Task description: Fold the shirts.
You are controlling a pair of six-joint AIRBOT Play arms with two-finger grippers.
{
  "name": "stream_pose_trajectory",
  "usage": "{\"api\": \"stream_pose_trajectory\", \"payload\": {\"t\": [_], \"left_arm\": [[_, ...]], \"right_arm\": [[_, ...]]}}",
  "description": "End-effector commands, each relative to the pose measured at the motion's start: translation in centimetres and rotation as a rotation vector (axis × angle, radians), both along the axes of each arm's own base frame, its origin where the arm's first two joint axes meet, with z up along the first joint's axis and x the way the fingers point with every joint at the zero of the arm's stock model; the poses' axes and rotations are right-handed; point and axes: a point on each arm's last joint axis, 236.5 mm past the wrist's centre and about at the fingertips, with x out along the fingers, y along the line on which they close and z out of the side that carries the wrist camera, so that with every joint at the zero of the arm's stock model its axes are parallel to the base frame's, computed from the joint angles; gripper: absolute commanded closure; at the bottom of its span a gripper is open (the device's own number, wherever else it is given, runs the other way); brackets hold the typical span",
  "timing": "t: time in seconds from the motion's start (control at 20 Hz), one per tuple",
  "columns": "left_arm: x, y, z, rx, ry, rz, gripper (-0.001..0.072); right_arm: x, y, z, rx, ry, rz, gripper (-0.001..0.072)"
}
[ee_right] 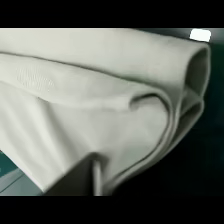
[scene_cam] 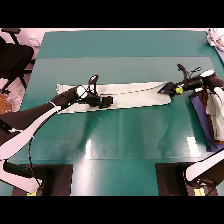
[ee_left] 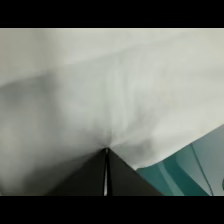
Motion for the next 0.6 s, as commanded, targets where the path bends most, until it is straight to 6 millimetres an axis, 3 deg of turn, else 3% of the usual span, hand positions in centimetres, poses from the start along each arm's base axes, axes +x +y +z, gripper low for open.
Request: {"api": "stream_pose_trajectory", "payload": {"t": [0.0, 0.15, 0.35, 0.55], "left_arm": [[-0.2, -0.2, 0.1, -0.012, 0.012, 0.004, 0.0685], [-0.5, -0.2, 0.0, -0.01, 0.023, -0.005, 0.0686], [-0.6, -0.7, 0.3, -0.03, 0.017, -0.018, 0.0685], [-1.6, -2.6, 0.6, -0.041, -0.011, -0.066, 0.0686]], "right_arm": [[0.0, 2.3, 1.0, 0.041, -0.007, 0.031, 0.0698], [-0.1, 2.7, 4.3, 0.052, -0.066, 0.054, 0.0699], [-0.8, 3.9, 11.8, 0.08, -0.198, 0.088, 0.0699], [-1.1, 6.6, 19.5, 0.153, -0.364, 0.089, 0.0699]]}}
